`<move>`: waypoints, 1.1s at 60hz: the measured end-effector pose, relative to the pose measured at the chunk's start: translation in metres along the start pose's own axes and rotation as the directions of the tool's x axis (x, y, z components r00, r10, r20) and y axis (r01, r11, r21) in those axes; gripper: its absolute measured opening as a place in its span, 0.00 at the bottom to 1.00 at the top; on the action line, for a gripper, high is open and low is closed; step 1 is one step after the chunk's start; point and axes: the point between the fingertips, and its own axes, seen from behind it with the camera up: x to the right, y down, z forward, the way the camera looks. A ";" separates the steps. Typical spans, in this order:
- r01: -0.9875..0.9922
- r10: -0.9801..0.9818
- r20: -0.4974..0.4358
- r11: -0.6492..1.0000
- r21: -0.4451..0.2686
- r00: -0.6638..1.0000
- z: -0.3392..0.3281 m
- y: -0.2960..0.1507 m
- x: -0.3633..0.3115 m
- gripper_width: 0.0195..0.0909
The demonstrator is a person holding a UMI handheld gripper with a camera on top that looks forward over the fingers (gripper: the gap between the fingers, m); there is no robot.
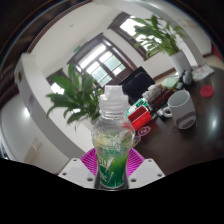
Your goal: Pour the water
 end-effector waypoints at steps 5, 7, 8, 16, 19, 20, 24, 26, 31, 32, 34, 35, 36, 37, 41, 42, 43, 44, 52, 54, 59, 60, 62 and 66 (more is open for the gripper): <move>-0.251 0.247 0.090 0.968 0.034 0.965 0.012 -0.028 -0.007 0.18; -0.344 0.338 0.111 0.938 0.042 0.935 0.012 -0.036 -0.018 0.17; -0.384 0.377 0.123 0.922 0.046 0.918 0.012 -0.053 -0.010 0.17; -0.658 0.639 0.193 0.752 0.049 0.744 0.018 -0.094 -0.001 0.18; -0.741 0.714 0.225 0.670 0.053 0.663 0.018 -0.110 0.003 0.18; -0.767 0.740 0.236 0.639 0.047 0.631 0.018 -0.114 0.004 0.18; -0.858 0.820 0.276 0.512 0.038 0.502 0.011 -0.127 0.007 0.18; -0.892 0.848 0.298 0.452 0.024 0.438 0.016 -0.134 0.010 0.18; -0.950 0.899 0.327 0.312 -0.007 0.292 0.020 -0.143 0.013 0.18; -0.958 0.905 0.330 0.288 -0.013 0.268 0.020 -0.143 0.013 0.18; -0.969 0.915 0.334 0.248 -0.021 0.227 0.016 -0.144 0.014 0.18; -0.973 0.918 0.339 0.229 -0.025 0.208 0.016 -0.145 0.014 0.18; -0.977 0.920 0.344 0.210 -0.031 0.187 0.016 -0.146 0.014 0.18; -0.981 0.922 0.347 0.193 -0.036 0.168 0.015 -0.147 0.014 0.18; -0.987 0.928 0.353 0.147 -0.061 0.117 0.014 -0.146 0.013 0.18; -0.989 0.931 0.351 0.133 -0.066 0.102 0.013 -0.145 0.013 0.18; -0.991 0.933 0.350 0.117 -0.069 0.086 0.007 -0.140 0.011 0.18; -0.992 0.933 0.353 0.106 -0.068 0.075 0.011 -0.145 0.016 0.18; -0.993 0.936 0.343 0.106 -0.048 0.083 0.009 -0.137 0.024 0.18; -0.991 0.939 0.330 0.123 -0.044 0.102 0.009 -0.133 0.023 0.18; -0.979 0.935 0.308 0.198 -0.040 0.177 0.012 -0.126 0.015 0.18; -0.973 0.930 0.303 0.228 -0.039 0.206 0.012 -0.125 0.011 0.18; -0.952 0.914 0.294 0.303 -0.035 0.280 0.012 -0.125 0.003 0.18; -0.872 0.836 0.288 0.490 -0.010 0.466 0.004 -0.125 -0.019 0.18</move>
